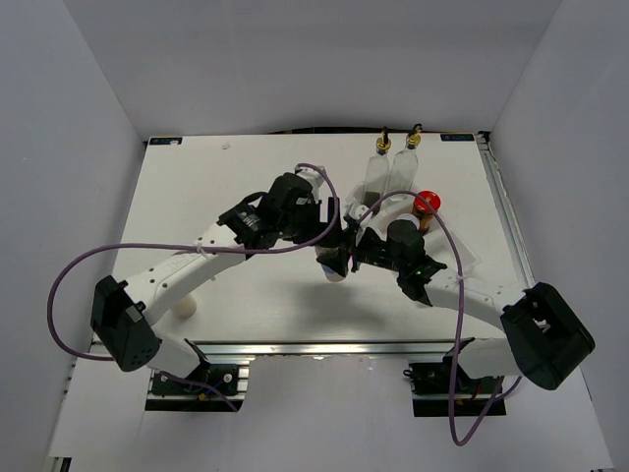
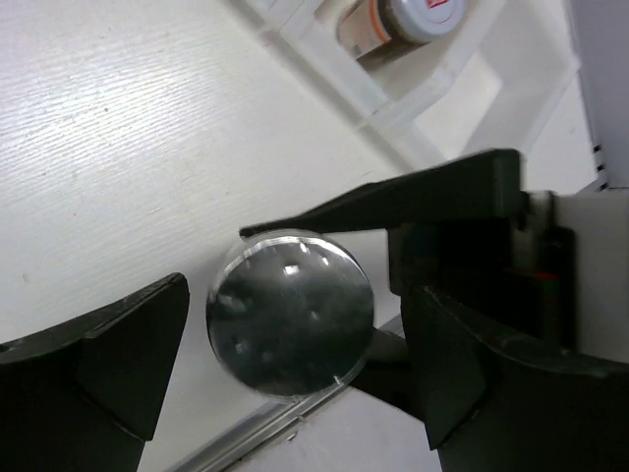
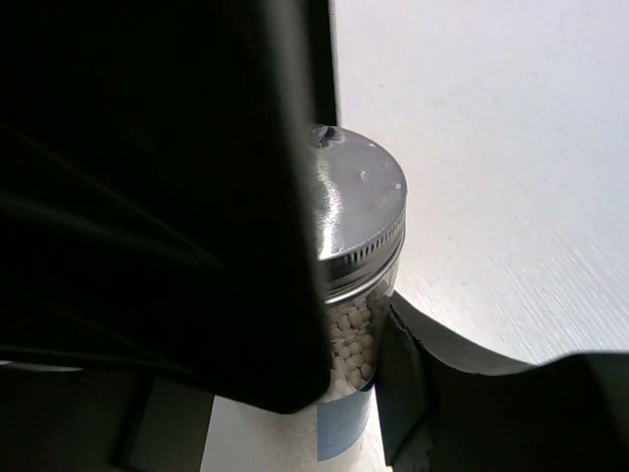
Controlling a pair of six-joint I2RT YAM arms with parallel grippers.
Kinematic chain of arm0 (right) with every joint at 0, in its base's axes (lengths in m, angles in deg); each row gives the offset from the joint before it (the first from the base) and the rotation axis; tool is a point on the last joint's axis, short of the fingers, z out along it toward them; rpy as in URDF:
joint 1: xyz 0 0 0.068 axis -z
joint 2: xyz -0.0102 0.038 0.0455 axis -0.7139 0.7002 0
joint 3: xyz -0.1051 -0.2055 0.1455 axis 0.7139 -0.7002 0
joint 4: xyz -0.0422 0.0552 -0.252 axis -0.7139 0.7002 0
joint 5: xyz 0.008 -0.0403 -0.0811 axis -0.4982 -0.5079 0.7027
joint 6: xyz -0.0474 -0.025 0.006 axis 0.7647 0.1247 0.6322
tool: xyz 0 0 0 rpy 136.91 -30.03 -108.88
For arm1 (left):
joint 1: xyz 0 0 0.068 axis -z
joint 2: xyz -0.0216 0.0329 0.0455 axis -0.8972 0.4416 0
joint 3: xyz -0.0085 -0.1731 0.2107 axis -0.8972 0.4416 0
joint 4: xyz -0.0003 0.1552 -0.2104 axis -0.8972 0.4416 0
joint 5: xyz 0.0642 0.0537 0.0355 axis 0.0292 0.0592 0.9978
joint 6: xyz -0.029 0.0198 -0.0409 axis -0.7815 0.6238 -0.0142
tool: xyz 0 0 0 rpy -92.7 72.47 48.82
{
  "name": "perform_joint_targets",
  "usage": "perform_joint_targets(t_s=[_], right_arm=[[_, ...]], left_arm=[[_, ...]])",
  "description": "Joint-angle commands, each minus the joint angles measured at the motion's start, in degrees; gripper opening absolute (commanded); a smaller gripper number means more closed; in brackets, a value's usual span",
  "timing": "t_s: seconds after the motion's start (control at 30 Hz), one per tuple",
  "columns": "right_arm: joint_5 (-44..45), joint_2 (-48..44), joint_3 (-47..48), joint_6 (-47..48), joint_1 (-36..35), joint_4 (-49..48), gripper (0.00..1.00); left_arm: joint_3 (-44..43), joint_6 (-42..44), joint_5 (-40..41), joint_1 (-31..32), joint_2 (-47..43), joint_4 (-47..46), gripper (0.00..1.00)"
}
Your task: Organize the condiment bottles
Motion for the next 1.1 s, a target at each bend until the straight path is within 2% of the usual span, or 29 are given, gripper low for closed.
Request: perform_joint_targets(t_s=[0.0, 0.1, 0.2, 0.27, 0.33, 0.4, 0.43, 0.47, 0.53, 0.57, 0.63, 0.7, 0.83, 0.9, 1.07], right_arm=[[7.3, -1.8, -0.1, -2.7, -0.1, -7.6, 0.21], [13.8, -4.7, -2.5, -2.1, 0.2, -7.7, 0.16], [16.0, -7.7, -3.9, -3.3, 2.8, -6.2, 0.16], [16.8, -11.4, -5.1, -5.2, 5.4, -4.1, 0.14], [19.4, -14.8, -6.2, -6.4, 8.0, -1.7, 0.14], [24.6, -20.1, -6.8, -6.6, 9.8, 1.1, 0.14], [26.5, -21.9, -7.0, -6.7, 11.5, 2.5, 0.15], [29.8, -25.3, -7.2, -7.3, 12.5, 5.8, 0.10], [37.8, -28.5, -7.7, -8.2, 15.7, 8.9, 0.08], [42.4, -31.8, -9.1, -8.9, 16.8, 10.9, 0.05], [45.6, -34.8, -10.3, -9.1, 20.8, 12.2, 0.04], [52.4, -37.9, -11.3, -12.3, 23.4, 14.6, 0.03], [56.2, -38.7, -13.1, -14.4, 29.2, 15.6, 0.05], [60.4, -38.1, -14.3, -16.0, 30.4, 14.2, 0.05], [58.4, -36.7, -22.9, -12.7, 32.5, -0.2, 0.07]], left_arm=[[-2.2, -0.5, -0.9, 0.9, -6.2, -4.6, 0.98], [-3.5, 0.5, 7.5, 0.9, -7.9, -3.0, 0.98], [-2.6, 0.2, 17.3, 0.7, -10.6, -4.4, 0.98], [-1.9, -0.2, 24.8, -0.6, -12.3, -4.9, 0.98], [0.2, -1.2, 27.0, -4.3, -13.2, -5.6, 0.98], [2.9, -2.3, 22.6, -8.4, -13.7, -8.0, 0.98], [4.5, -2.9, 19.7, -13.1, -13.9, -11.2, 0.98], [7.3, -3.4, 15.2, -15.0, -14.0, -12.8, 0.98], [9.1, -4.5, 13.7, -19.1, -13.8, -14.9, 0.98], [10.3, -4.4, 13.3, -20.2, -13.5, -15.7, 0.98], [11.4, -3.8, 13.1, -20.8, -13.4, -17.0, 0.98], [13.2, -3.5, 12.5, -21.7, -13.3, -18.5, 0.98], [14.2, -3.6, 11.6, -24.5, -11.5, -19.2, 0.98], [15.1, -3.8, 10.8, -26.4, -10.7, -19.8, 0.98], [17.9, -4.0, 8.9, -28.7, -11.2, -23.1, 0.98]])
